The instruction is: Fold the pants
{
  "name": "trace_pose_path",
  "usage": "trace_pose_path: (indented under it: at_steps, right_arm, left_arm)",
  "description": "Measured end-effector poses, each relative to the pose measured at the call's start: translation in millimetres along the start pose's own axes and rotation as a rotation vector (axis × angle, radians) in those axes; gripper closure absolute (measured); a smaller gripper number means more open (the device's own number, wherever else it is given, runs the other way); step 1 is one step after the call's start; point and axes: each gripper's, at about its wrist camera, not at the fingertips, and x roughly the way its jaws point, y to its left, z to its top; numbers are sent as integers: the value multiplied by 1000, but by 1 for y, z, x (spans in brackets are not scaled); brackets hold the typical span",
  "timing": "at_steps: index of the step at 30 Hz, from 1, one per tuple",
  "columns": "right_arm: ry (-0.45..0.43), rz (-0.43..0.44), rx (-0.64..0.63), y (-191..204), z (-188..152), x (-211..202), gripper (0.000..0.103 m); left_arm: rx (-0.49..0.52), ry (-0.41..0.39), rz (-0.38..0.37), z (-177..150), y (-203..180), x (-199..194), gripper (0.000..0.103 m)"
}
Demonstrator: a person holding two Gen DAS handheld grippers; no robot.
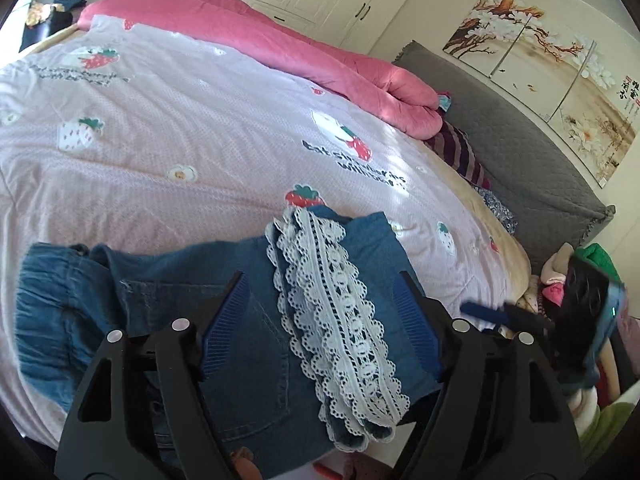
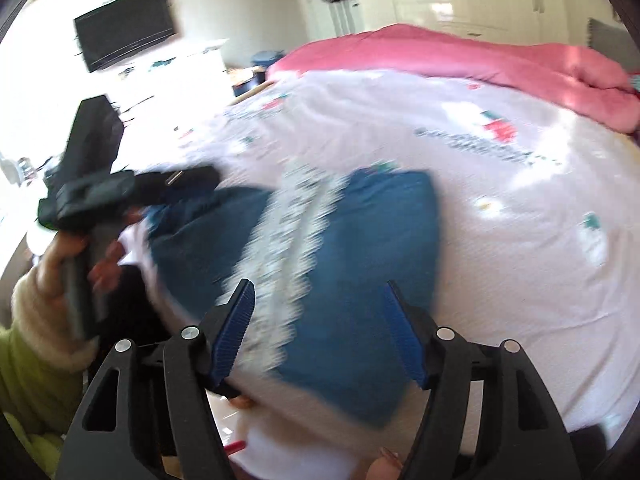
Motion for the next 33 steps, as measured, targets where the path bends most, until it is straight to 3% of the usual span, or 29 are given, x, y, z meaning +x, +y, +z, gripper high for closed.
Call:
trace_pose_path:
  at_steps: [5,10,19,21,22,25,27,29,33]
  right_arm:
    - [13,-88,-10,-32,24,20,36]
    - [15,-81,-35,-45,44,39,36]
    - [81,-64,-181,-47,80,90,33]
    - [102,-52,-187,-50,85,100,33]
    - [120,-33,-191,-51,88,106,34]
    - [152,8,-191,-54,90,118,48]
    - [175,8,-194,-55,88,122,73]
    - [189,-10,-207,-57,83,125,84]
    - [163,-65,-172,-66,77,119,84]
  left_arm:
    - [-21,64,-49,-3,-6,24,37]
    - [-69,122,-23,-1,2,51,37]
    - [-134,137,-11,17,18,81,37]
    - [-141,134,-16,21,18,85,43]
    - [-146,137,-23,22,18,87,54]
    - [-146,151,-18,22,18,93,80]
    - [-141,150,-14,22,17,93,84]
    - [-134,145,-18,26,15,95,89]
    - [-52,122,27,43,0,98,90]
